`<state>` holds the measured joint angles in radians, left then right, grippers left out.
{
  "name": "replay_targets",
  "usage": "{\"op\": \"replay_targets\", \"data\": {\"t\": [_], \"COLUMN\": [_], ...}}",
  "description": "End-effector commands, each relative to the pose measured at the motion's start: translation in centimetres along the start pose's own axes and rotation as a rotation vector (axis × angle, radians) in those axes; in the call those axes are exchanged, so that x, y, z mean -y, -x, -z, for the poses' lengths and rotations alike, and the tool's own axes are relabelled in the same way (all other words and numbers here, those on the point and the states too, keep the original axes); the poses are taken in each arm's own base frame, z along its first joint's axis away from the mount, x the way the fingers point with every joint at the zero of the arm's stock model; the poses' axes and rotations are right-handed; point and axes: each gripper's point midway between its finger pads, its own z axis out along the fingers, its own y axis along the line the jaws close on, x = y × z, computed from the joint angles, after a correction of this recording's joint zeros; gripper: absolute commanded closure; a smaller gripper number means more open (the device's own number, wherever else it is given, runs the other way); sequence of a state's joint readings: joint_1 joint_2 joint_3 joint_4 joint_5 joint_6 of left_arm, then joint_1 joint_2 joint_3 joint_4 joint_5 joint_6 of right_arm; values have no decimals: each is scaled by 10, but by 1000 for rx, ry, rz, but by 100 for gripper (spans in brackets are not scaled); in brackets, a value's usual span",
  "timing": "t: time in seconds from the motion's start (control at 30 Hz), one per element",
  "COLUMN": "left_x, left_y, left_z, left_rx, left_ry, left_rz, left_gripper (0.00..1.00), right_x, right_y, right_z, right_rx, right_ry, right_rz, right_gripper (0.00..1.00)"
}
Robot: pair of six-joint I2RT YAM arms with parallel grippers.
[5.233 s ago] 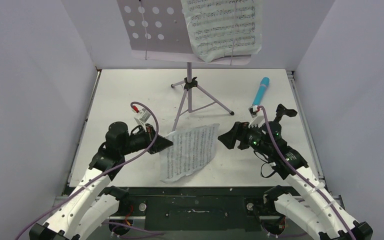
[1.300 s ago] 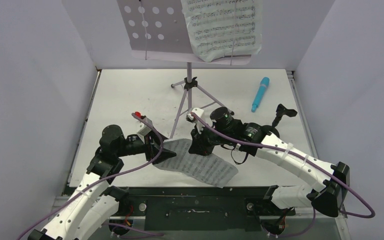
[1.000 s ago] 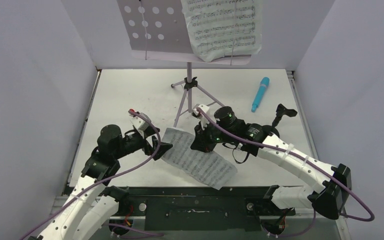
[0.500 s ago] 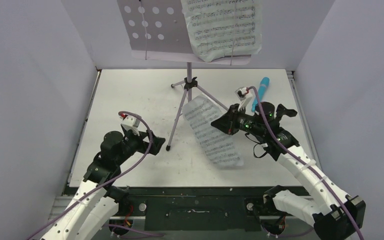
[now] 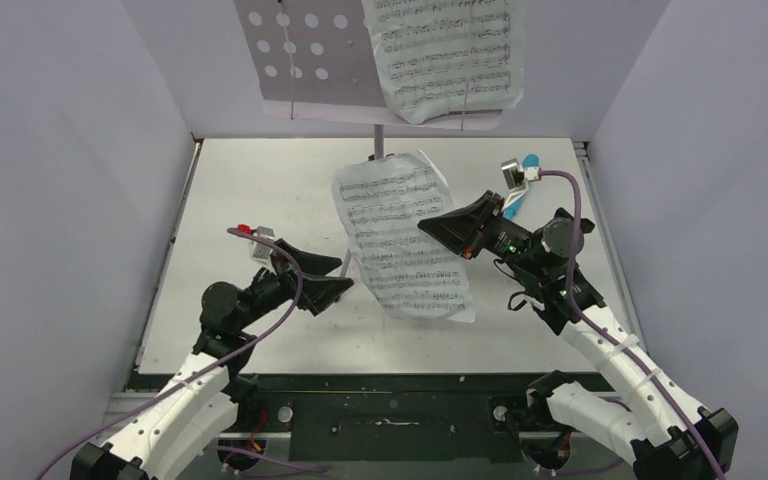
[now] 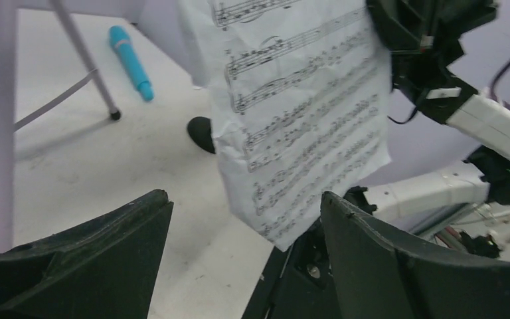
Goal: Set up the instrument practice props
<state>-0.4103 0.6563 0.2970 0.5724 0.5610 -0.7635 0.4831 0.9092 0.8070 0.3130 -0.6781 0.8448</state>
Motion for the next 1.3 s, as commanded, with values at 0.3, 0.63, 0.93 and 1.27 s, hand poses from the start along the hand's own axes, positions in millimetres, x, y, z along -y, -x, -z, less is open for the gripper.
{"op": "replay_targets", "data": {"t": [0.3,0.63,0.93,1.27], "left_x": [78,96,97,84], "left_y": [51,67,65,59], "left_z": [-17,-27,-27,-24], "left_rx": [95,127,128,75], "left_ry": [-376,-471,-474,-342], "left_rz": [-45,-7,0,-166], "left_gripper": [35,59,100,100], "right_x": [-48,-41,-19,4], "right_y": [16,-3,-20,-31], "right_z": [-6,-14,-11,-1], "right_rx": [49,-5,-79,-159], "right_ry": [208,171,64,-58], "right_rz": [34,48,90,155], "right_gripper": [95,95,94,56]}}
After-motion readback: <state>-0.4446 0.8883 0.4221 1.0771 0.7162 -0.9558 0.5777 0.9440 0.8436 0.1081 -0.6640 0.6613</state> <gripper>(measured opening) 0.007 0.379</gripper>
